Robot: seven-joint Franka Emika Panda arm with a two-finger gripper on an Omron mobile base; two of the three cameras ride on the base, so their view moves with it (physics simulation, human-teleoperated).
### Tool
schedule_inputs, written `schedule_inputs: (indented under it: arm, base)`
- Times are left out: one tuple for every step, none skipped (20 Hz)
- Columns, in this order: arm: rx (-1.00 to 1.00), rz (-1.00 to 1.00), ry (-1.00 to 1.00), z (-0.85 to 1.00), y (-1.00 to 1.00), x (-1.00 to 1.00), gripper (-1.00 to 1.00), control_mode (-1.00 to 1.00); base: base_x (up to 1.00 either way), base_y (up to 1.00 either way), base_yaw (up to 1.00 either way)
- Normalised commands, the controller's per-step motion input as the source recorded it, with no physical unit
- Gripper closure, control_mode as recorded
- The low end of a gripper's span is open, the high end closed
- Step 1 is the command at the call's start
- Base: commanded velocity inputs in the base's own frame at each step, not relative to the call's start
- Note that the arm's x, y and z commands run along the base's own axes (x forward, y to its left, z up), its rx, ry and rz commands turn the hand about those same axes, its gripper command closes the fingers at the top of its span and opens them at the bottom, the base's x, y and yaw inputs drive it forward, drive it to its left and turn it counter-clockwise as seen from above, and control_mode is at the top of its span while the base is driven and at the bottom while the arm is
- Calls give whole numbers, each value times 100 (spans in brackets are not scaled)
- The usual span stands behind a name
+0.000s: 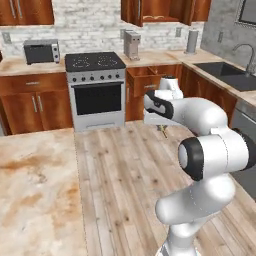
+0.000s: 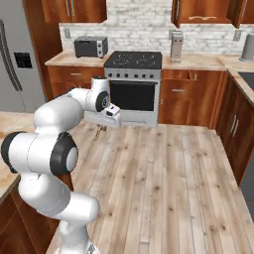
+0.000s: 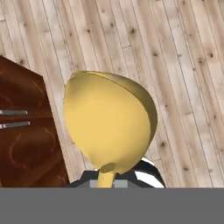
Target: Organize the utensils by type. Pick up the wooden spoons from the counter and place them in the open cabinet. Then pick up the metallic utensils from the counter and place them in the open drawer.
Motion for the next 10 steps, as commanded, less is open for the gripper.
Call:
schedule_inputs:
  arm:
    - [0,0,0,0,0,0,100,100]
    - [0,0,0,0,0,0,100,100]
    - [0,0,0,0,0,0,100,100]
    - [0,0,0,0,0,0,100,100]
    - [0,0,0,0,0,0,100,100]
    - [0,0,0,0,0,0,100,100]
    - [0,0,0,0,0,0,100,100]
    - [0,0,0,0,0,0,100,100]
    - [0,0,0,0,0,0,100,100]
    - [0,0,0,0,0,0,100,100]
  base:
    - [56,-10,-60]
    - [79,0,-46]
    - [92,0,-29]
    - [100,3,-6]
    - [100,0,0]
    - [100,0,0]
    - [100,0,0]
    - [100,0,0]
    - [100,0,-2]
    - [100,0,-4]
